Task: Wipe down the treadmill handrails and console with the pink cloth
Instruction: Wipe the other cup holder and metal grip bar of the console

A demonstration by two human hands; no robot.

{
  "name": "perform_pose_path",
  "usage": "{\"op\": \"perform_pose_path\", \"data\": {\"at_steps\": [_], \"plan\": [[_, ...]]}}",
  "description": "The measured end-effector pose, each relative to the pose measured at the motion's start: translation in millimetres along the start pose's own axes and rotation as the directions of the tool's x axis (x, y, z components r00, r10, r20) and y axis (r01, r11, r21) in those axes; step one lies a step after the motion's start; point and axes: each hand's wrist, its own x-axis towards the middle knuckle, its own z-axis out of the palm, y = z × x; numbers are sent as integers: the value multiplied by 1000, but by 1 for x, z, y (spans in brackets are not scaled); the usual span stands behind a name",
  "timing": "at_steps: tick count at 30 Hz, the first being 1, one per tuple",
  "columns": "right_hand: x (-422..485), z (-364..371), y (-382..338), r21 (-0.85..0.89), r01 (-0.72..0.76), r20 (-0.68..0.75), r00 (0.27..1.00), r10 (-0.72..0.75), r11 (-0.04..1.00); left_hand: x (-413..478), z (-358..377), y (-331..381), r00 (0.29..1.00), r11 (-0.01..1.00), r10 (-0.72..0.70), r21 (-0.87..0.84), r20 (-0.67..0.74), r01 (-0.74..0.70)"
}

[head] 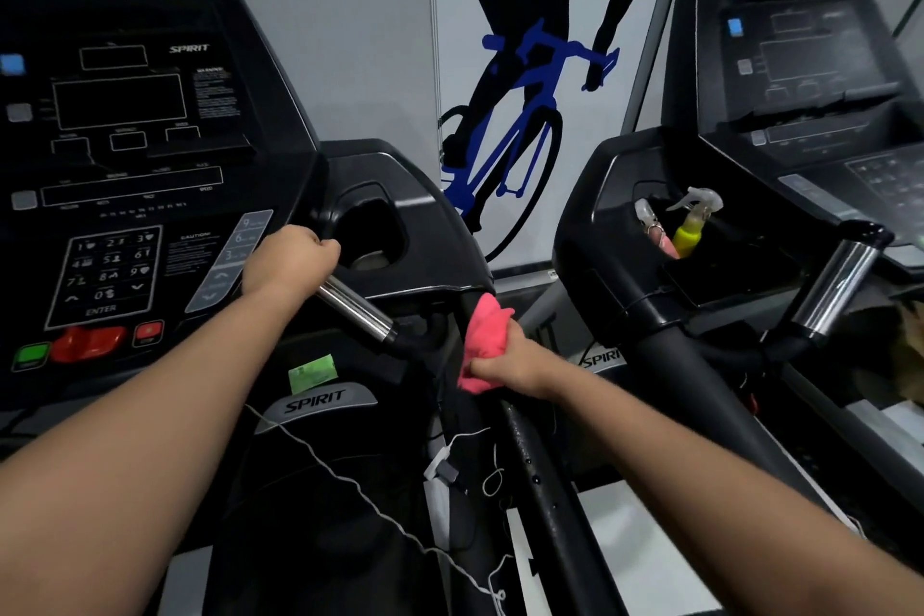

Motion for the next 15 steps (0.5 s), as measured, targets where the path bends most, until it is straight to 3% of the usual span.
{"op": "perform_pose_path", "data": {"at_steps": [5, 9, 12, 15], "plan": [[9, -8, -32, -50, -48, -18, 999, 48, 998, 3, -1, -4, 998, 1000, 18, -4, 56, -18], [5, 4, -17, 76, 23, -83, 996, -17, 997, 5, -2, -5, 998, 1000, 26, -9, 53, -26], [-4, 6, 3, 83, 66, -28, 998, -64, 994, 4, 1, -7, 999, 1000, 23, -3, 43, -23], [-5, 2, 5, 99, 10, 33, 999, -14, 995, 3, 0, -5, 999, 1000, 19, 0, 39, -19]]}}
